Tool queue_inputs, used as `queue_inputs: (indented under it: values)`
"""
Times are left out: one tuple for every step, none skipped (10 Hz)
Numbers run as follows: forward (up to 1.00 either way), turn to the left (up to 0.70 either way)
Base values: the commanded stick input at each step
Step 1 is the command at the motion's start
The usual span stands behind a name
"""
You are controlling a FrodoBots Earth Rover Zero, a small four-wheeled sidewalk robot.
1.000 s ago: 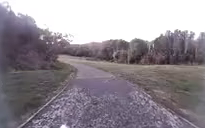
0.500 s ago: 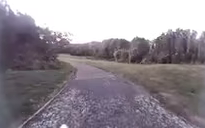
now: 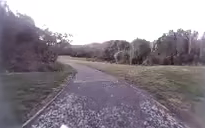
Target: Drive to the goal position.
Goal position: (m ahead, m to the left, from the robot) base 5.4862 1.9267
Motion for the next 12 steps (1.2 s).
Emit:
queue_inputs:
  values:
    - [0.50,0.00]
    - [0.50,0.00]
    - [0.50,0.00]
    - [0.50,0.00]
    - [0.50,0.00]
    - [0.50,0.00]
    - [0.50,0.00]
    - [0.50,0.00]
    - [0.50,0.00]
    - [0.50,0.00]
    - [0.50,0.00]
    - [0.50,0.00]
